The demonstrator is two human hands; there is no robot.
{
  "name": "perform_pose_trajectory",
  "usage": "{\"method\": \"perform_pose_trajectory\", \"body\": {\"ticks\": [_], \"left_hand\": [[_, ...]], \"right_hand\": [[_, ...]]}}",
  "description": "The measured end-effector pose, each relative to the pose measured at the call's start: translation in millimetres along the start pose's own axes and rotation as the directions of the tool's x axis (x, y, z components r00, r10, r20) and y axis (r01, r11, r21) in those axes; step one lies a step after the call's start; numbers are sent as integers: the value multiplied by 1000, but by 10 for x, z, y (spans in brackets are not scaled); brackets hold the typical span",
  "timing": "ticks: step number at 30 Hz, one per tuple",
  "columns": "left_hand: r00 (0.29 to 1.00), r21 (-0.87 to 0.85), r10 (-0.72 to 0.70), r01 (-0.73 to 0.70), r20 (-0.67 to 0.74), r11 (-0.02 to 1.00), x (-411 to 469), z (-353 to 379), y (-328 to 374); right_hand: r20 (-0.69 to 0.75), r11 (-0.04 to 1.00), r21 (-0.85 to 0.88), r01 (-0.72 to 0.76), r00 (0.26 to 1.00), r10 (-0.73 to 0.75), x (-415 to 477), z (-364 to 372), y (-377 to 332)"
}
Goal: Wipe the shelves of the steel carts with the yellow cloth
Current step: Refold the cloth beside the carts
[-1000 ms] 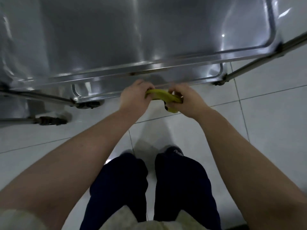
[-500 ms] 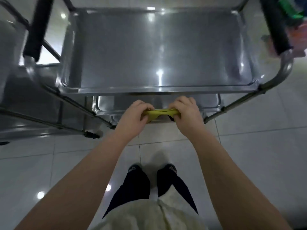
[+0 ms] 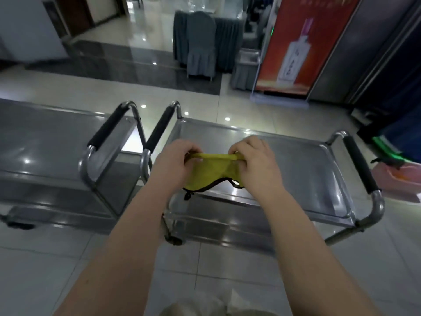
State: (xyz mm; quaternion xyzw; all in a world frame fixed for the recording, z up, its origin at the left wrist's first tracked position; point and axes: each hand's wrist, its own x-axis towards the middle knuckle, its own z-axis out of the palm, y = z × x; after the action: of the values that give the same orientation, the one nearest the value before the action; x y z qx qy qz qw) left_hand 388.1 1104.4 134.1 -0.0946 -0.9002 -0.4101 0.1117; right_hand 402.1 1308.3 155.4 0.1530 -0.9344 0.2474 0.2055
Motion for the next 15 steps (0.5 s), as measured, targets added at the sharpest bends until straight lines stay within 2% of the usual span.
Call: {"method": "perform_pose_trajectory", "body": {"ticks": [3, 7, 10, 15], "left_hand": [[992, 43, -23, 28, -121, 999, 30, -430, -130], [981, 98, -24, 44, -191, 994, 167, -1049, -376], [969, 121, -24, 55, -247, 991, 265, -1470, -548], [922, 225, -67, 163, -382, 961, 364, -1991, -781]], "right_hand": [[-37, 997, 45, 62, 997, -61, 312, 148, -391], [-47, 981, 144, 131, 991, -126, 755, 431, -819], [-25, 962, 200, 187, 982, -185, 1067, 635, -1130], [22, 920, 247, 304, 948, -319, 1604, 871, -1540]]}}
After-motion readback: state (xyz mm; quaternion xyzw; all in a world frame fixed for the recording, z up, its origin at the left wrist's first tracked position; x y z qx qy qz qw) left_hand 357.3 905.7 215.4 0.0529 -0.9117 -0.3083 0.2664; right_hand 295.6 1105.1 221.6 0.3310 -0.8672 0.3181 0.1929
